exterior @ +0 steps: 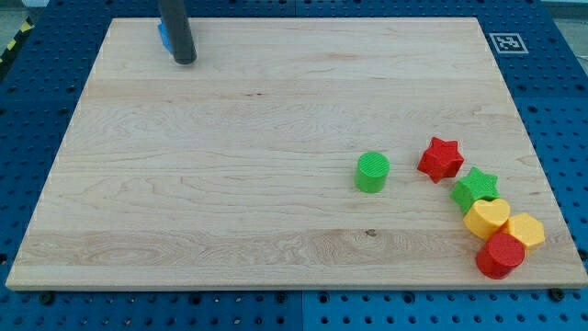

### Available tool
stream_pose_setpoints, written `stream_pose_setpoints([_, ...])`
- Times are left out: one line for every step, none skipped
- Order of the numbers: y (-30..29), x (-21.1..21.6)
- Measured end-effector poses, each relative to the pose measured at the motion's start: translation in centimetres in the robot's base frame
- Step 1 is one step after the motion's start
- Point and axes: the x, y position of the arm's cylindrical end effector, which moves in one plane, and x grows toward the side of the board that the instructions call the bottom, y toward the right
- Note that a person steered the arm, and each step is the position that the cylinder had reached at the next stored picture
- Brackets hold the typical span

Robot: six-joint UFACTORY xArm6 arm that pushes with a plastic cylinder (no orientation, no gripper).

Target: Move the blue cube closer to the blue triangle

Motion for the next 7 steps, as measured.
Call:
stream_pose_setpoints([-3.1,0.0])
stream_pose_setpoints([-4.3,0.0])
stream_pose_setpoints([-4.3,0.0])
stream_pose_setpoints([-4.3,-0.8])
stream_pose_setpoints([-4.3,-1.7])
stream_pose_setpoints([-4.3,-2.4])
stream_pose_setpoints([-4.3,-2.4])
